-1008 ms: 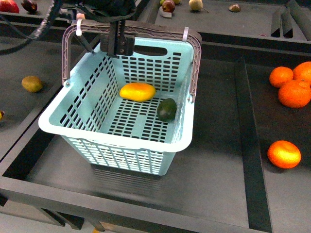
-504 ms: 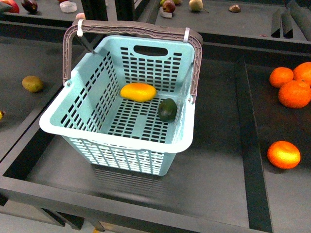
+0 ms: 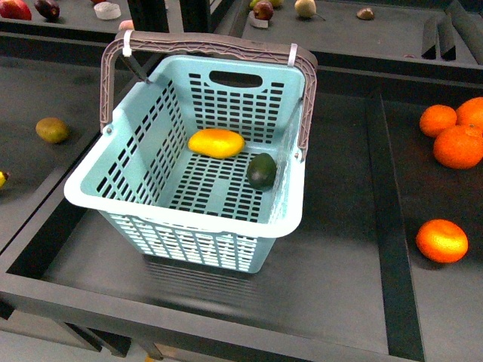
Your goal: Pick mango and avocado into basket
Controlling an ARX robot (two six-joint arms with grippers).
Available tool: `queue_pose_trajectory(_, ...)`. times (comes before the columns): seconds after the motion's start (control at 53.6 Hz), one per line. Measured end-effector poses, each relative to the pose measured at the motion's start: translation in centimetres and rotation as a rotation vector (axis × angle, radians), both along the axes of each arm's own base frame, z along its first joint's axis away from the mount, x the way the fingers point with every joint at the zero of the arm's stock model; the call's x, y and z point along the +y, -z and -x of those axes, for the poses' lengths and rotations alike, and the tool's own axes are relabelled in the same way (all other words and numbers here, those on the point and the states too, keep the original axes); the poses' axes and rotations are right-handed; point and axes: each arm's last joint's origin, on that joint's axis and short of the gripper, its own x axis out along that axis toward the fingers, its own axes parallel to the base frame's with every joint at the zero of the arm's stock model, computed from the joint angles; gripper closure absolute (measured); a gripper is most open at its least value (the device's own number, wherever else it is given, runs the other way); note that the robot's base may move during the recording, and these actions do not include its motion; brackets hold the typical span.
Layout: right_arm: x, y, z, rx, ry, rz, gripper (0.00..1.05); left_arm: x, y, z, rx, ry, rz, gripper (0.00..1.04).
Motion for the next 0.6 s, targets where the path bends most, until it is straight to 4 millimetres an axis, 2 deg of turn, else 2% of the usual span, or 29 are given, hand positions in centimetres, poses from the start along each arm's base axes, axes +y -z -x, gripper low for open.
queue_pose_trajectory(0.075,0.0,0.0,0.0,0.0,0.001,0.0,0.08,0.0,0.9,1.0,0.009,-0.001,-0.021,0.87)
queue_pose_trajectory(0.131,0.0,0.0,0.0,0.0,0.0,0.0,0.08,0.0,1.5,2.0,0.008,0.0,-0.03,1.02)
queue_pose_trajectory(0.317,0.0,0.0,0.0,0.0,0.001,0.0,0.08,0.0,3.0,4.8,0.002,0.0,-0.036,1.02)
queue_pose_trajectory(0.598,0.0,0.0,0.0,0.0,0.0,0.0,0.08,0.0,3.9,6.8,0.002,0.0,-0.04,1.02)
